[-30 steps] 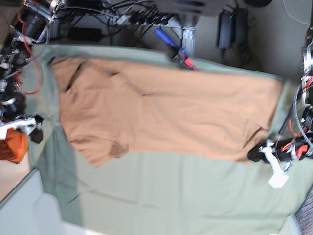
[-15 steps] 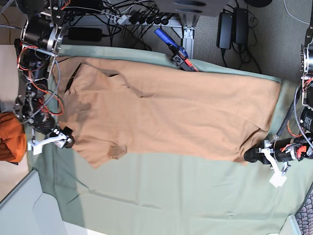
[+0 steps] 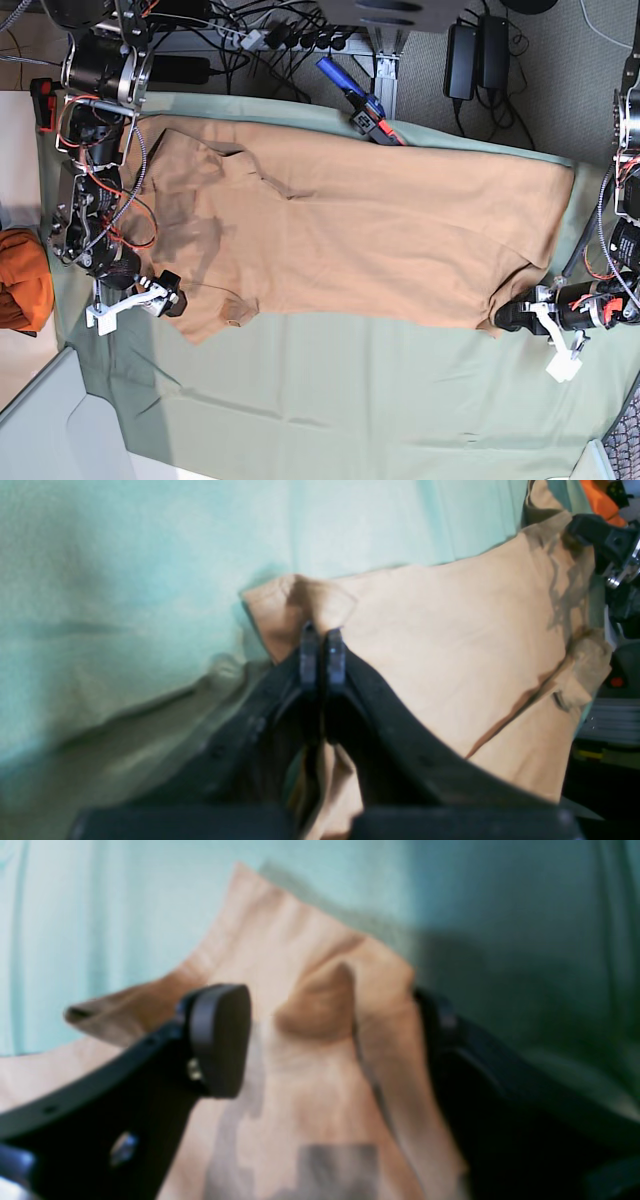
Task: Fold the T-shirt properly
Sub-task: 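Move the right gripper to the shirt sleeve and grasp it, then fold the sleeve over the shirt body with the right gripper, then release the sleeve and grasp the collar corner with the right gripper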
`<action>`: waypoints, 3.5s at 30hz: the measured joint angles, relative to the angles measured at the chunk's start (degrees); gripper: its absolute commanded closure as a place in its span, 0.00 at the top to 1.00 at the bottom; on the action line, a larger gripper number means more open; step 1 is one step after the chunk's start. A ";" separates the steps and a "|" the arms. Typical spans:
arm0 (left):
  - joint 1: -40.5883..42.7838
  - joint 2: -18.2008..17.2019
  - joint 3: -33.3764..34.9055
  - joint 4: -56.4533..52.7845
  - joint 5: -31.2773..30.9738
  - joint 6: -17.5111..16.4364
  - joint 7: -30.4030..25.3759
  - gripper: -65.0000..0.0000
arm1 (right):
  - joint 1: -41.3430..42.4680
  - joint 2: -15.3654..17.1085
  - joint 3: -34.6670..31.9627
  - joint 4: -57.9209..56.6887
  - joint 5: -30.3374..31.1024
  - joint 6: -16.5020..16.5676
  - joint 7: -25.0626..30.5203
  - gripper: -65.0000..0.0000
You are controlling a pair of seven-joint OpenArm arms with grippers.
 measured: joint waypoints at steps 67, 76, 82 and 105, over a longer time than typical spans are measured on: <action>16.35 -11.58 0.13 22.56 -8.52 0.00 7.50 0.00 | -30.36 5.75 15.02 28.48 3.02 0.42 -3.87 0.69; 16.37 -11.58 0.13 22.56 -8.48 0.00 7.48 0.00 | -30.49 4.39 19.85 32.52 5.95 0.42 -5.62 0.69; 16.35 -11.30 0.13 22.56 -8.46 0.00 7.48 0.00 | -24.72 3.17 20.00 33.64 6.67 0.42 -5.60 0.69; 16.37 -8.70 0.13 22.56 -7.82 0.00 7.28 0.00 | -18.75 0.46 2.47 21.86 1.49 0.50 -5.49 0.00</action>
